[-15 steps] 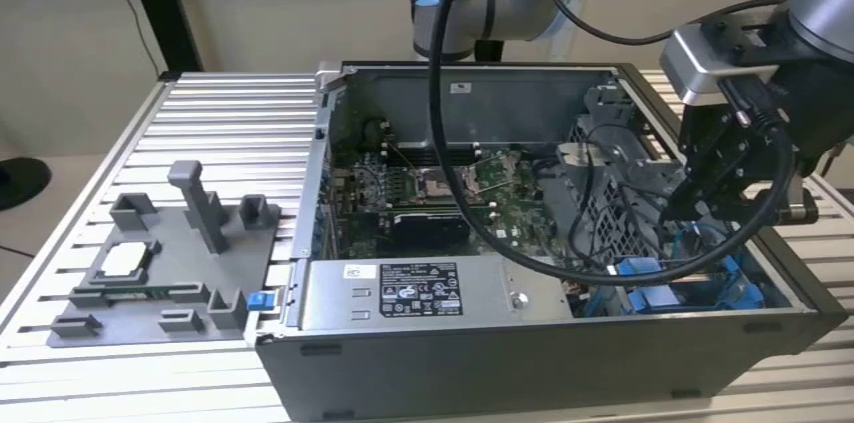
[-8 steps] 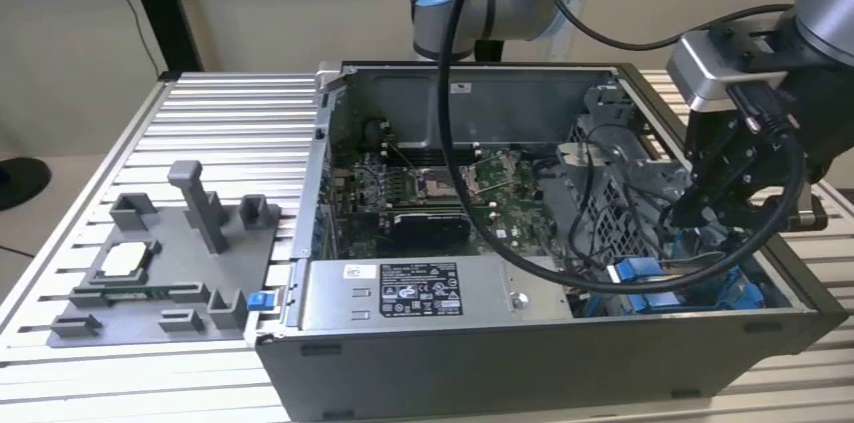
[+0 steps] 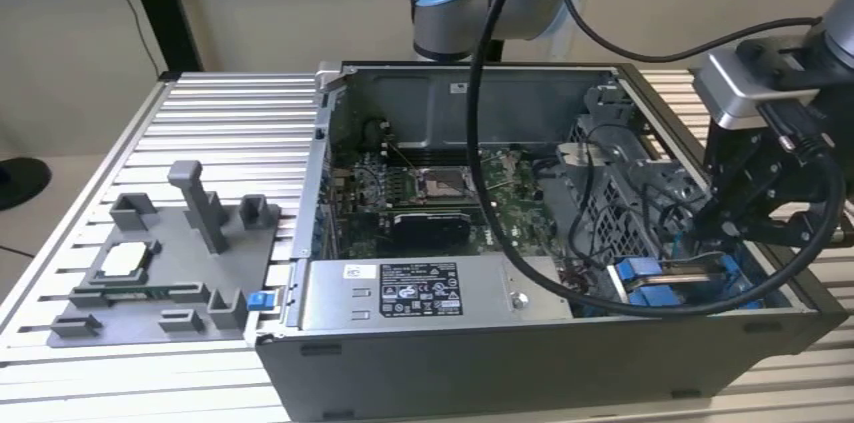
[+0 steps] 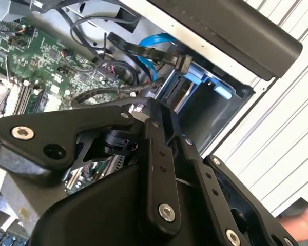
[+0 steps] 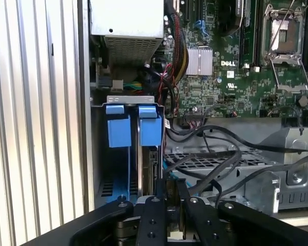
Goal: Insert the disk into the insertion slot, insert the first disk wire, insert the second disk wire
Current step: 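Insert the first disk wire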
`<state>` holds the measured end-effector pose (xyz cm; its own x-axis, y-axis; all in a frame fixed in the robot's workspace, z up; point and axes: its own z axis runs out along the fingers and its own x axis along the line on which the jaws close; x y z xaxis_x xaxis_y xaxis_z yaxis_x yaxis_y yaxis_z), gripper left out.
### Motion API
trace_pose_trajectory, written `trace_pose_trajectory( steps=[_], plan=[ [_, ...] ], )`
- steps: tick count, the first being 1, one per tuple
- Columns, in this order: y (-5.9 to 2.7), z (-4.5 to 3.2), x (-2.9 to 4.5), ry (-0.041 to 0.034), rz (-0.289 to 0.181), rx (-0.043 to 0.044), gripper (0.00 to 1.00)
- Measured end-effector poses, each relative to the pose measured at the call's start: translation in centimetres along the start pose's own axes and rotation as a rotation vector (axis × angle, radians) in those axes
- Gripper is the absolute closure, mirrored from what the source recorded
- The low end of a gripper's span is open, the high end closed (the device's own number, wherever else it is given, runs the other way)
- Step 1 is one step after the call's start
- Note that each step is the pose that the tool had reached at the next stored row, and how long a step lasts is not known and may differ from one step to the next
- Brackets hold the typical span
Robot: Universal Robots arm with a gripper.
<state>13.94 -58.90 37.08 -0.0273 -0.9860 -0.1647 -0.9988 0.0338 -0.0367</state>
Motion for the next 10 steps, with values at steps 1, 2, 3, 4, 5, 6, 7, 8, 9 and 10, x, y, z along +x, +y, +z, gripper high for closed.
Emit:
trace_pose_trajectory(
  steps=[1,2,3,4,5,6,7,8,9,10],
  plan=[
    [-0.13,0.04,0.07,0.0001,0.0,0.0,1.0],
    [-0.25,0.06,0.13,0.0003,0.0,0.0,1.0],
    [-0.39,0.1,0.17,0.0006,0.0,0.0,1.0],
    [-0.49,0.15,0.2,0.0008,0.0,0.0,1.0],
    [-0.58,0.22,0.21,0.001,0.0,0.0,1.0],
    [-0.65,0.28,0.22,0.0014,0.0,0.0001,1.0],
    [-0.72,0.36,0.23,0.0016,0.0,0.0001,1.0],
    [-0.78,0.43,0.24,0.0019,0.0,0.0,1.0],
    [-0.83,0.52,0.25,0.0022,0.0,0.0001,1.0],
    [-0.84,0.59,0.27,0.0025,0.0,0.0001,1.0]
  ],
)
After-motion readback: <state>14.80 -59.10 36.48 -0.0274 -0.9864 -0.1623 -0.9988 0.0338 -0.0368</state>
